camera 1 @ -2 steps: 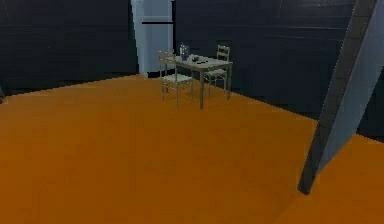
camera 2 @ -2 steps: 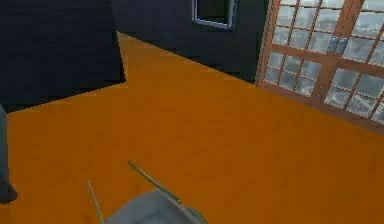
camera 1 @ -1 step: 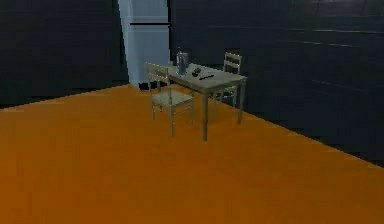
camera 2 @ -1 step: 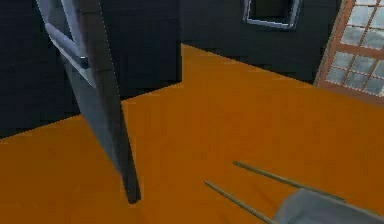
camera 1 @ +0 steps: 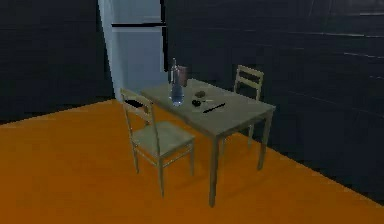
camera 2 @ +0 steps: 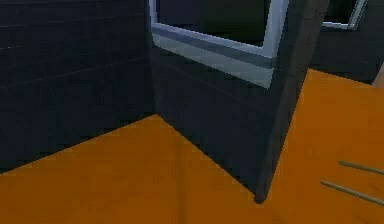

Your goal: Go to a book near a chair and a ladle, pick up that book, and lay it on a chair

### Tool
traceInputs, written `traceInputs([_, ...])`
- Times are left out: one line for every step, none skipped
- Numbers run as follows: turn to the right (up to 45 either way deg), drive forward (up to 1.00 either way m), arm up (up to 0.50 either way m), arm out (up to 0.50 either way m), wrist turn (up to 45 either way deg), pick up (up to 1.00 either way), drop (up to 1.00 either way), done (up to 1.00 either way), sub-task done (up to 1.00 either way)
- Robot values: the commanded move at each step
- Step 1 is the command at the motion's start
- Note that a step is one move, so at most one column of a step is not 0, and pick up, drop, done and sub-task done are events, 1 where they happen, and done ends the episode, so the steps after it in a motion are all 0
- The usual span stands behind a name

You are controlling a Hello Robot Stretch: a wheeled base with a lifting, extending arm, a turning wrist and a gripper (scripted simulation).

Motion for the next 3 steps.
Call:
traceInputs([0.0,0.7,0.0,0.0,0.0,0.0,0.0,0.0,0.0])
traceInputs([45.0,0.0,0.0,0.0,0.0,0.0,0.0,0.0,0.0])
traceInputs([45.0,0.0,0.0,0.0,0.0,0.0,0.0,0.0,0.0])
